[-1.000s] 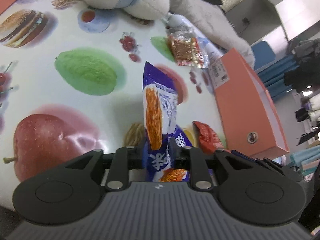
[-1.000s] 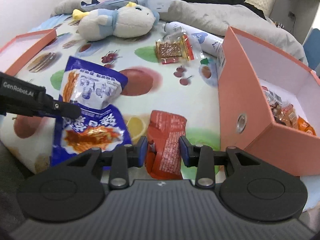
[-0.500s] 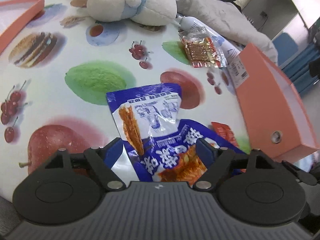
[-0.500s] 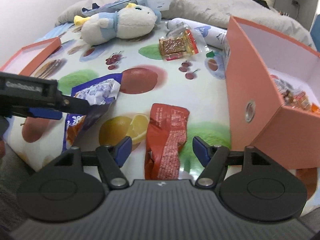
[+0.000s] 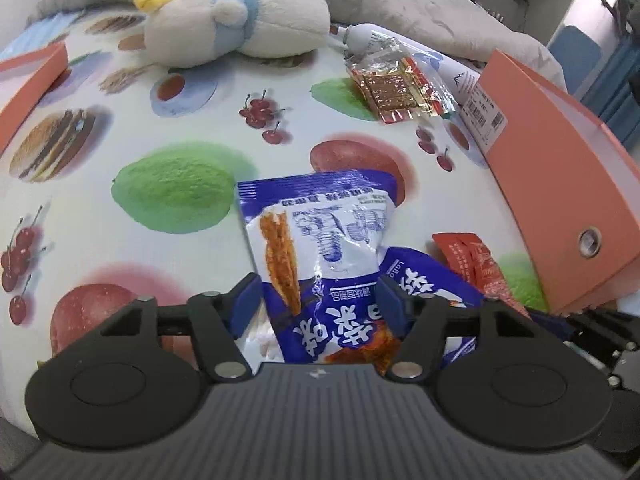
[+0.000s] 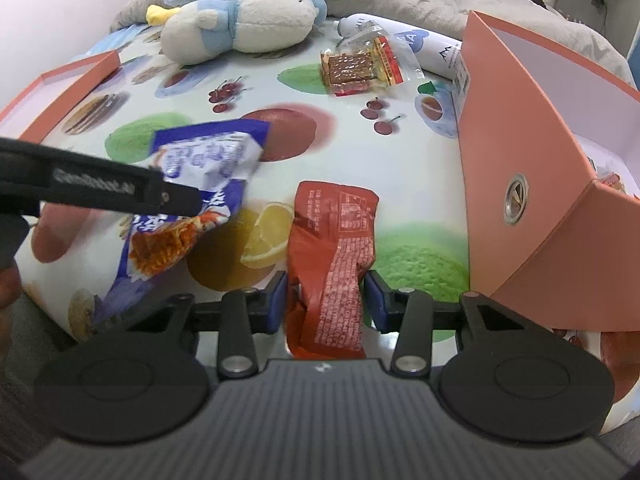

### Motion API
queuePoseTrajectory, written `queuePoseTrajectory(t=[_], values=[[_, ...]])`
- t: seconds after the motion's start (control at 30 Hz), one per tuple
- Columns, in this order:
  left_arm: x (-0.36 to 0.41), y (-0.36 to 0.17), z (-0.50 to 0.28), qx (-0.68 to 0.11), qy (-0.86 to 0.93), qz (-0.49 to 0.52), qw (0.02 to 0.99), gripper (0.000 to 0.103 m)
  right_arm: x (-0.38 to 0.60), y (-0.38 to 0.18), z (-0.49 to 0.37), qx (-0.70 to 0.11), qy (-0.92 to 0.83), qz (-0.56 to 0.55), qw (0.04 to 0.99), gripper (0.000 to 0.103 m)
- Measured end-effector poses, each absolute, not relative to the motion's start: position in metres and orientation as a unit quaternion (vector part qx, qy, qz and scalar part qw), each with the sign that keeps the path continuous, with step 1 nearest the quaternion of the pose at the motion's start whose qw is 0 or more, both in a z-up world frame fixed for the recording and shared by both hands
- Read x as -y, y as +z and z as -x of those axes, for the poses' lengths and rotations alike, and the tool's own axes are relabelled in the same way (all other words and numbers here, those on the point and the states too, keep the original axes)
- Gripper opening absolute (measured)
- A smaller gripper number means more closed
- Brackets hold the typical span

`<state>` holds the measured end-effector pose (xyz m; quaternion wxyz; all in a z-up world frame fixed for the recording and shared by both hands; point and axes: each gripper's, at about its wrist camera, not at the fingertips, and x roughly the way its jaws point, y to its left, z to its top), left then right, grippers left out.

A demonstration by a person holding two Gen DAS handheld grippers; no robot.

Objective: Organize snacks
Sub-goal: 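Lift the blue pack with the left gripper while the right lifts the red-orange pack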

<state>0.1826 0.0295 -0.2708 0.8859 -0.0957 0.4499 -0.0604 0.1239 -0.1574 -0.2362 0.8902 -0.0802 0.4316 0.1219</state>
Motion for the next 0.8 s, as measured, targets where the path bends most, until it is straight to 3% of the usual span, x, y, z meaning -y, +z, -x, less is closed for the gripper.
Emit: queuePoseTrajectory(t=[0.47, 0.8], values=[[-0.011, -0.266, -0.18, -0.44, -0.087, 0.073, 0.891, 0.031, 0.161, -0.231, -0.125, -0.431, 0.112, 0.077, 0.892, 0.04], [-0.015, -0.243, -0.17, -0.432, -0.089, 0.102, 0.892, 0.024, 0.17, -0.202, -0.125, -0.412, 0.105, 0.064, 0.903, 0.04]])
